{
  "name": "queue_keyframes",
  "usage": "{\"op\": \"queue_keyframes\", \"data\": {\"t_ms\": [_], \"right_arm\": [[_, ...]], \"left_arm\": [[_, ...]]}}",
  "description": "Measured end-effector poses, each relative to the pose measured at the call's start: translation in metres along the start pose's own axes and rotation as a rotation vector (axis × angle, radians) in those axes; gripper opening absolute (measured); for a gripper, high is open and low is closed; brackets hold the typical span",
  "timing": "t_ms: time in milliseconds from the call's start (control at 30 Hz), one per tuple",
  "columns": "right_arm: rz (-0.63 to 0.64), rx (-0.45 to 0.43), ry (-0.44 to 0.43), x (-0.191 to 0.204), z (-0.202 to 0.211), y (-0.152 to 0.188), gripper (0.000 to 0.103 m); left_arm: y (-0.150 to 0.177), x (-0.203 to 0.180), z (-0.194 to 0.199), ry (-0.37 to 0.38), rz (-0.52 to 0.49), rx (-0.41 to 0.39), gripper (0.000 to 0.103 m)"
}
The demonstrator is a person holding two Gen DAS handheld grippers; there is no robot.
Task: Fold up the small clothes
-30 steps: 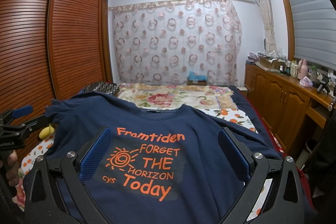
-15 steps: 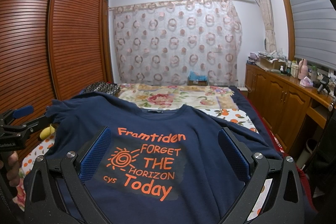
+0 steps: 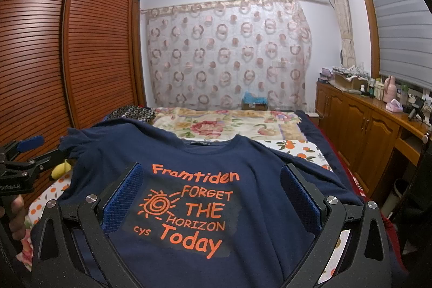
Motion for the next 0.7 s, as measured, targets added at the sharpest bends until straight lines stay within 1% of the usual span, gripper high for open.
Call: {"op": "queue_keyframes", "data": {"t_ms": [700], "right_arm": [[0.0, -0.001, -0.001, 0.0013, 0.0001, 0.0007, 0.103]], "left_arm": [[0.0, -0.0002, 0.0001, -0.001, -0.002, -0.001, 0.103]]}}
Point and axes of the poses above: each gripper's, at about its wrist camera, not at the fingertips, and z roughly against the way its jaws point, x to its left, y to its underside, the point moved 5 cm from there along -z, roughly the way its jaws point, and after that the axes turned 1 degree about z, right-handed, at the moved point
